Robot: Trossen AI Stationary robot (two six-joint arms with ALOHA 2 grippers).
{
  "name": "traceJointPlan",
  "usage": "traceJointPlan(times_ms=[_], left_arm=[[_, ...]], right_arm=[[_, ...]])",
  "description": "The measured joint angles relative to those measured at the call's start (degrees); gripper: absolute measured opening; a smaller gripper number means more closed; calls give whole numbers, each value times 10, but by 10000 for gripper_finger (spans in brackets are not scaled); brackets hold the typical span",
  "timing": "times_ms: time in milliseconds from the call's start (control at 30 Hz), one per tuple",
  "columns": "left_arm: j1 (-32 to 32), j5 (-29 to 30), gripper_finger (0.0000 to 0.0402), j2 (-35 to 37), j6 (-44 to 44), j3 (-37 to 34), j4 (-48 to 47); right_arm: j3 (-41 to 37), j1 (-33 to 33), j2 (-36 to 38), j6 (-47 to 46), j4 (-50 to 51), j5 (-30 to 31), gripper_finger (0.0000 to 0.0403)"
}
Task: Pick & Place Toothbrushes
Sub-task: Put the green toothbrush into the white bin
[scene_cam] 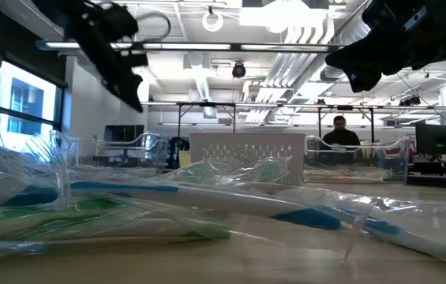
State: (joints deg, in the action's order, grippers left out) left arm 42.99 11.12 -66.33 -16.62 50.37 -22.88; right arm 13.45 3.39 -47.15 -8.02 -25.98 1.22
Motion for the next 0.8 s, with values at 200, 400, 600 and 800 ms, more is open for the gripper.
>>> traceJointPlan(times_ms=[200,400,600,800], left_arm=[[-112,-2,122,160,-3,-142,154],[-243,-18,122,319,-44,-254,241],[-389,-34,122,420,-127,-309,303],[-499,-31,122,422,-158,-313,305]], right_arm=[[0,0,0,-22,1,0,2],[0,0,0,-10,1,2,2],[0,0,0,-10,1,2,2],[0,0,0,-12,1,2,2]])
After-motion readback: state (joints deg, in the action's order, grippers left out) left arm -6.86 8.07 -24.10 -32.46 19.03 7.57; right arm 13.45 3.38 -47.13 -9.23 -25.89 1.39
